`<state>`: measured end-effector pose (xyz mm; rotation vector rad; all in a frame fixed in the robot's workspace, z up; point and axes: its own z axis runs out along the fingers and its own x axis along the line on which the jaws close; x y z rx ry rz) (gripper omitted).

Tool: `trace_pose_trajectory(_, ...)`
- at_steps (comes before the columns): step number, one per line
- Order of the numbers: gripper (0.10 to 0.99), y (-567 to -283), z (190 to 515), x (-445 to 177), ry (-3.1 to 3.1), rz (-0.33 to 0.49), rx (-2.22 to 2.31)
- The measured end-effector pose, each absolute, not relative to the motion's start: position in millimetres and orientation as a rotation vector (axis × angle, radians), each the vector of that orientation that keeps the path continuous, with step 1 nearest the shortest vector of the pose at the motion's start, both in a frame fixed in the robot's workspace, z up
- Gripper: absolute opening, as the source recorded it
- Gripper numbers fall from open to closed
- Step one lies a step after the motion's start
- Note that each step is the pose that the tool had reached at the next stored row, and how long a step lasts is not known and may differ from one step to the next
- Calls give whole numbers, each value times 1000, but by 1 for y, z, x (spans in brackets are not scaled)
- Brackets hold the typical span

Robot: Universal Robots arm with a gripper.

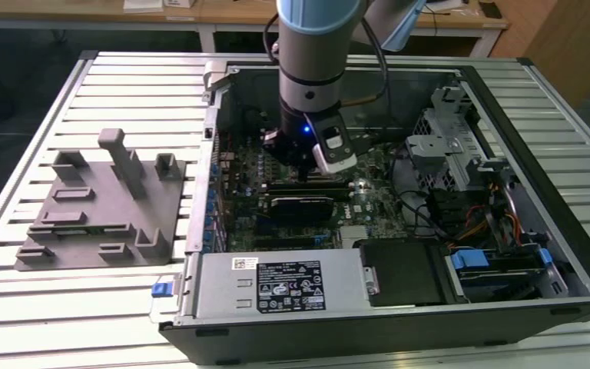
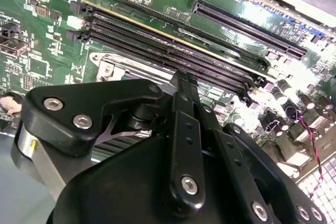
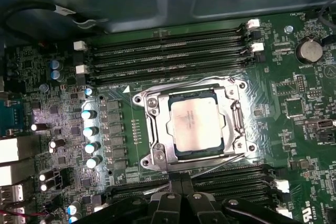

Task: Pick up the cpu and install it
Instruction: 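Install the second cpu locking lever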

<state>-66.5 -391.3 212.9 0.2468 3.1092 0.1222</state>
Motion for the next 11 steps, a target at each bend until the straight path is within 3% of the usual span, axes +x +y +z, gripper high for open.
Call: trace_pose_trajectory(11,106,-395,211,-69,3111,130,230)
